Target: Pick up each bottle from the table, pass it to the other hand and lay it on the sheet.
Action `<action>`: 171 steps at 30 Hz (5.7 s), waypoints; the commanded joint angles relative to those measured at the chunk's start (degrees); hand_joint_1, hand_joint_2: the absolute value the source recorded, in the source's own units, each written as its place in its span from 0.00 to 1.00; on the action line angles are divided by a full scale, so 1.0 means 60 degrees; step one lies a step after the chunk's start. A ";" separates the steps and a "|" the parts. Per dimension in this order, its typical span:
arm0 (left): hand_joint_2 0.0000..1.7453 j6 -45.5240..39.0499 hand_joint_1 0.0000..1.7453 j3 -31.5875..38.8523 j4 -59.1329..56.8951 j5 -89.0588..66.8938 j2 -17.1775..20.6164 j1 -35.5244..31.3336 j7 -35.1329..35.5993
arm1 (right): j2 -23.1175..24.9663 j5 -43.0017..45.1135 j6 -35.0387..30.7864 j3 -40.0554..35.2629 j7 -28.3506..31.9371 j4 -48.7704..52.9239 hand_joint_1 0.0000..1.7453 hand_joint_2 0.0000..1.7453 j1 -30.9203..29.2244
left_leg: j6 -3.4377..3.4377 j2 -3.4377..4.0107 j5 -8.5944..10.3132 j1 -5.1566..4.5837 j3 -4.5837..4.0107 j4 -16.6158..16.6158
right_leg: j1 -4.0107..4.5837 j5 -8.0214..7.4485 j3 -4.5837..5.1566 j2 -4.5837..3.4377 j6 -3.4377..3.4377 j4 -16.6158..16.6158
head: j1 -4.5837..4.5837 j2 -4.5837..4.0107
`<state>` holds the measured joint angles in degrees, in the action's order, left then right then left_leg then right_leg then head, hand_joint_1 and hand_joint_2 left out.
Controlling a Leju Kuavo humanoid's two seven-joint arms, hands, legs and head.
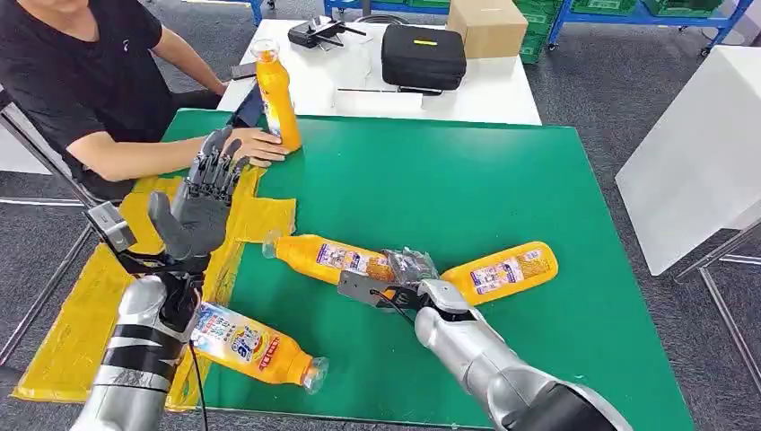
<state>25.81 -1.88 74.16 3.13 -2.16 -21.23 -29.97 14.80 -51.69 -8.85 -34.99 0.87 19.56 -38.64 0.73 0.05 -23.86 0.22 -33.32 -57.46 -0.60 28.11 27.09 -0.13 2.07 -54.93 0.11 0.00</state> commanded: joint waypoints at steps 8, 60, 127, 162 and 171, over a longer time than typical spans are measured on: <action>1.00 -0.0482 0.00 0.0645 0.1315 0.0695 -0.0041 0.1714 0.0863 | 0.0113 0.0752 -0.2016 0.1993 0.1836 0.3069 1.00 1.00 0.1399 | -0.0008 0.0037 0.0004 0.0002 -0.0038 0.0013 | 0.0007 -0.0020 -0.0041 -0.0037 0.0008 0.0007 | 0.0004 0.0000; 1.00 -0.0413 0.00 0.0511 0.3420 0.1596 -0.0035 0.4140 0.1021 | 0.0244 0.0039 -0.0457 -0.2050 0.2755 0.7449 1.00 1.00 0.4702 | -0.0004 -0.0034 0.0009 0.0004 -0.0172 0.0016 | 0.0008 -0.0004 0.0151 0.0018 0.0003 0.0012 | 0.0004 0.0000; 1.00 -0.4511 1.00 -0.0038 0.4131 -0.5516 -0.0049 0.4106 0.0182 | -0.0675 -0.0022 -0.0978 -0.0873 0.1761 0.8839 0.00 1.00 0.4727 | -0.0001 -0.0068 0.0013 0.0007 -0.0186 0.0002 | 0.0011 0.0000 0.0161 0.0053 0.0004 0.0006 | 0.0000 0.0000; 1.00 -0.9590 0.00 -0.0250 -0.6635 -1.5178 0.1522 0.0931 0.3669 | -0.5812 0.0854 0.1098 0.2761 0.1750 0.9409 0.00 1.00 0.4177 | 0.0015 -0.0066 0.0042 -0.0033 -0.0127 0.0023 | -0.0022 -0.0038 0.0017 0.0046 0.0038 0.0021 | -0.0011 0.0000; 1.00 -0.9000 0.00 -0.0413 -0.6378 -1.4490 0.1603 0.0877 0.3011 | -0.6323 0.0379 0.1542 0.2361 0.1808 0.8096 0.00 1.00 0.3188 | 0.0009 -0.0064 0.0046 -0.0033 -0.0041 0.0024 | -0.0010 -0.0041 0.0031 0.0041 0.0029 -0.0002 | -0.0007 0.0000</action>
<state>-32.11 -1.88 43.02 -86.97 6.03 -16.15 -8.94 -20.43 -48.41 -1.77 -18.84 11.50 79.02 -12.68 0.81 -0.56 -23.68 0.04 -33.47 -57.36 -0.64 28.01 27.08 0.32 2.29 -54.92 0.07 0.00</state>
